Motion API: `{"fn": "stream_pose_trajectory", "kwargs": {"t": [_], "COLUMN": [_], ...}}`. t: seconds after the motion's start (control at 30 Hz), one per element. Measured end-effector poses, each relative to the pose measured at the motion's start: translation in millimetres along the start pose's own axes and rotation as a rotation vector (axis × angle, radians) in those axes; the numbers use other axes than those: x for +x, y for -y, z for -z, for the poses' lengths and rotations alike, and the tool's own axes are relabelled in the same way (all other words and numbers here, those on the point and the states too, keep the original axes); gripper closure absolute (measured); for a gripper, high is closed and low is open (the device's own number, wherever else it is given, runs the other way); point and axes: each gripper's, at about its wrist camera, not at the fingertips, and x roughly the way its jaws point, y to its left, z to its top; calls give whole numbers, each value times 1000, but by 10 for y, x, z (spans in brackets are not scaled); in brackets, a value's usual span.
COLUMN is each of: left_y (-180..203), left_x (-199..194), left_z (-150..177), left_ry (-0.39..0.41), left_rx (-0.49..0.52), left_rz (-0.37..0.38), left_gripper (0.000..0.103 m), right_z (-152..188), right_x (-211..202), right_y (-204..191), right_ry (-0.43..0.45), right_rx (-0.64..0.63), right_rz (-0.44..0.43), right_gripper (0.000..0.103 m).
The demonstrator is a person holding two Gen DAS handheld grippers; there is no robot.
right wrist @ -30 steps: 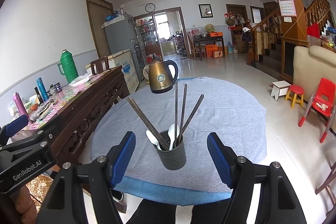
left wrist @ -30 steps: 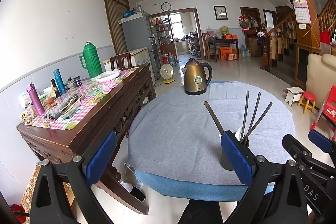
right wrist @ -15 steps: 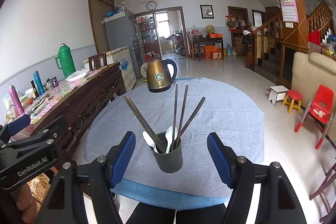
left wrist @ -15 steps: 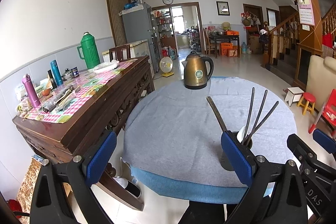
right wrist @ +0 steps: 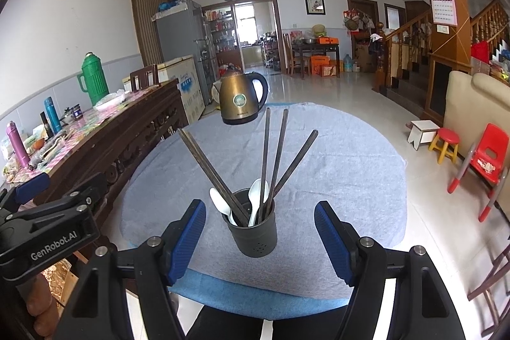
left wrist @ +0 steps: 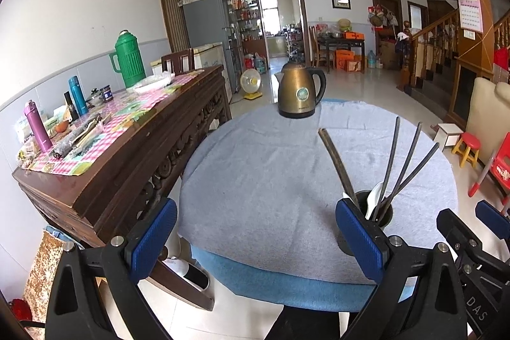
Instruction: Organize utensils
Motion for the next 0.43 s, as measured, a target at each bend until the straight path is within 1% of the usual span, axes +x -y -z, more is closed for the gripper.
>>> {"fn": "stream_pose_trajectory", "kwargs": {"t": [0.2,0.27,0.3,0.37,0.43], "left_y": [-56,-61,-53,-82,-161], "left_x": [197,274,308,380,595], "left_z": [-14,-28,-28,-43,-74], "left_ry": [-25,-33,-20,9,-2], "left_rx": [-13,-15,-11,-9,-38], "left_rz": [-3,4,17,30,50], "left_gripper": [3,3,4,4,4], "right_z": [-26,-26,-29,-25,-36], "right_x": [96,107,127,139,174], "right_y": [-12,3,4,86,272], "right_ry": [8,25,32,55,72], "right_rx": [-3,-15,-22,-30,-12], "right_rz": [1,10,10,5,11], "right_gripper": [29,29,29,29,29]}}
